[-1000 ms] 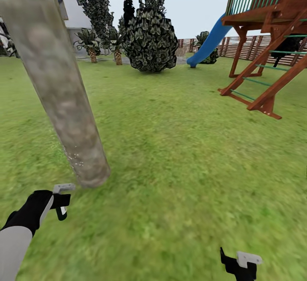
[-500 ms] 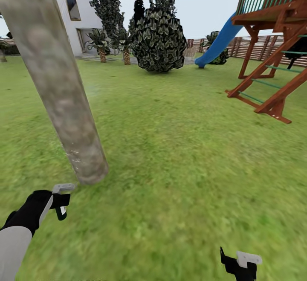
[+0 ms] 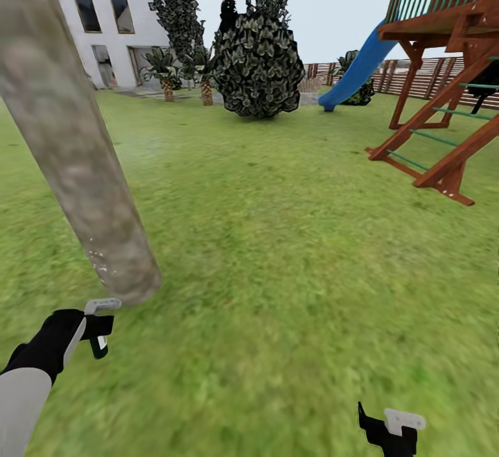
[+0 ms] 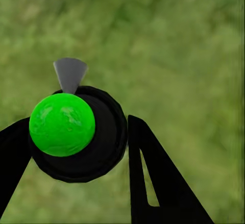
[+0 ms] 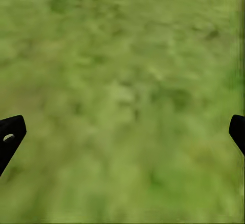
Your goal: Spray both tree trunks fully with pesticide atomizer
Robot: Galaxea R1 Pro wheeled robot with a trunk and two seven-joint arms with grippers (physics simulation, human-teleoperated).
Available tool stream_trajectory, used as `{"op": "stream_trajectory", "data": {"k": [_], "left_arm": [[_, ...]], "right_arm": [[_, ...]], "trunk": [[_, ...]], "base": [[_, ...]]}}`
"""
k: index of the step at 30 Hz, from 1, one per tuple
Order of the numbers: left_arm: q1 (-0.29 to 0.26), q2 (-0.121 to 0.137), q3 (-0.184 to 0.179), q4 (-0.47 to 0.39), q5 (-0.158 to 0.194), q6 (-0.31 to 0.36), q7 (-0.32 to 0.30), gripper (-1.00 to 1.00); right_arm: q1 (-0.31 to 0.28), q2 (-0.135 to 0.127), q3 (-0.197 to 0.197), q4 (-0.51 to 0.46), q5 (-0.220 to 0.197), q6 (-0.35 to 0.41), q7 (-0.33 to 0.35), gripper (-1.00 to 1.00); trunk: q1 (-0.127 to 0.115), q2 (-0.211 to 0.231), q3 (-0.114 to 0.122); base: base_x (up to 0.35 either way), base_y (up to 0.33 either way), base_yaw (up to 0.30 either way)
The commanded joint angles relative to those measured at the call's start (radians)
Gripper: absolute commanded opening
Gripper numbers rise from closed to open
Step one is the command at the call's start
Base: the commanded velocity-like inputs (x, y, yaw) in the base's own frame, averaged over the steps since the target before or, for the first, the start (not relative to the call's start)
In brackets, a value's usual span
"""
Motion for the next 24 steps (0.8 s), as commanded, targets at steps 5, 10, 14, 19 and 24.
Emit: {"op": "stream_trajectory", "data": {"k": [5, 10, 14, 19, 24], "left_arm": [[-0.001, -0.001, 0.004, -0.002, -0.011, 0.005, -0.008, -1.0], [-0.001, -0.001, 0.004, -0.002, -0.011, 0.005, -0.009, -1.0], [-0.001, -0.001, 0.005, -0.003, -0.011, 0.005, -0.008, -1.0], [-0.001, 0.001, 0.006, -0.002, -0.011, 0.005, -0.008, -1.0], [-0.001, 0.001, 0.006, -0.002, -0.01, 0.005, -0.008, -1.0]], "right_arm": [[0.0, 0.0, 0.006, 0.0, -0.003, -0.001, -0.004, 1.0], [0.0, 0.001, 0.006, 0.0, -0.003, -0.001, -0.004, 1.0], [0.0, 0.002, 0.006, 0.0, -0.003, -0.001, -0.004, 1.0], [0.0, 0.002, 0.006, 0.0, -0.003, -0.001, -0.004, 1.0], [0.0, 0.002, 0.006, 0.0, -0.003, -0.001, -0.004, 1.0]], "trunk": [[0.0, 0.0, -0.001], [0.0, 0.0, -0.001], [0.0, 0.0, -0.001], [0.0, 0.0, -0.001], [0.0, 0.0, -0.001]], "base": [[0.141, -0.269, 0.003], [0.141, -0.269, 0.176], [0.141, -0.269, 0.271], [0.139, -0.269, 0.276], [0.144, -0.266, 0.235]]}}
